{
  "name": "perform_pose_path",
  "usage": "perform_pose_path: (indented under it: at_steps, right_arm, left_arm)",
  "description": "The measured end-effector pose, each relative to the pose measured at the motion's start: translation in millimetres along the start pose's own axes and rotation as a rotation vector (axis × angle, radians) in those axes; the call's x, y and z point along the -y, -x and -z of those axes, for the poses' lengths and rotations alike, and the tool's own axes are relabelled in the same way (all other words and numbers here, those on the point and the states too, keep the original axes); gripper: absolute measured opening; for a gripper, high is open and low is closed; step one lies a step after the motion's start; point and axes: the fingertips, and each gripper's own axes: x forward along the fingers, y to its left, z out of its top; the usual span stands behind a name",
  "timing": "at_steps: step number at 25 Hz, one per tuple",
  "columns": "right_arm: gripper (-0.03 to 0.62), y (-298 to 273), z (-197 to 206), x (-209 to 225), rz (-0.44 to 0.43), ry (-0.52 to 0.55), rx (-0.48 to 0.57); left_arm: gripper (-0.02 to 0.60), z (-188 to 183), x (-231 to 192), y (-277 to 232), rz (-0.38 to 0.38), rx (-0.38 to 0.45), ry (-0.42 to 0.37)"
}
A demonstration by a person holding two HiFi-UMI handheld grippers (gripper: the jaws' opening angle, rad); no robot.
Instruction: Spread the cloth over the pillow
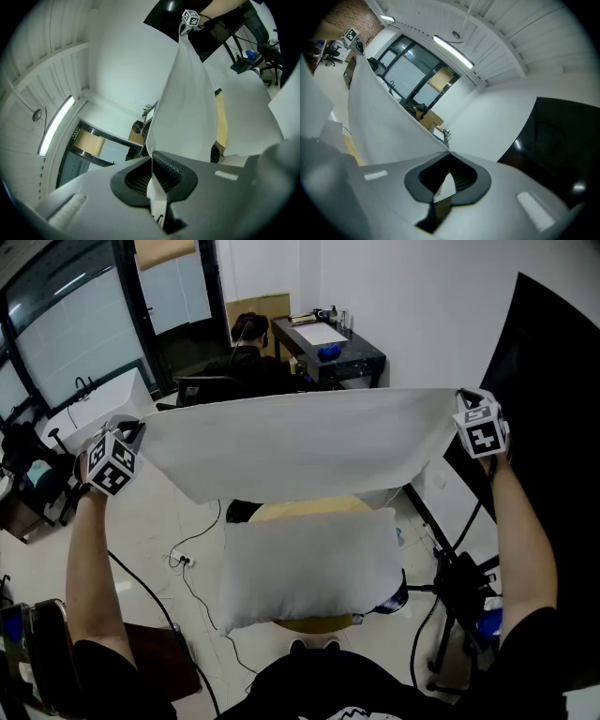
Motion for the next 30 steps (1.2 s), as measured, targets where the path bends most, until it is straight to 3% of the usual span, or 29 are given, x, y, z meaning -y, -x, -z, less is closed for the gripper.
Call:
perform_pose_path:
  at_steps: [8, 14, 23, 30]
  right_arm:
    - [0.011, 1, 48, -39, -0.06, -0.015, -0.048]
    - [0.011, 19, 66, -56, -0.089, -0.069, -0.023]
    - [0.011, 69, 100, -65, -0.101, -0.149, 0.024]
    - [0.011, 124, 155, -95, -0.145, -0.284, -0.003]
  left_arm:
    - [0.0, 17, 51, -10, 0.059, -0.007, 0.061]
    - [0.0, 29, 84, -4, 0.075, -0.004, 0.088]
    - [0.0, 32, 119, 52, 0.077, 0.046, 0.092]
    - [0.0, 42, 174, 100, 0.149, 0.05, 0.117]
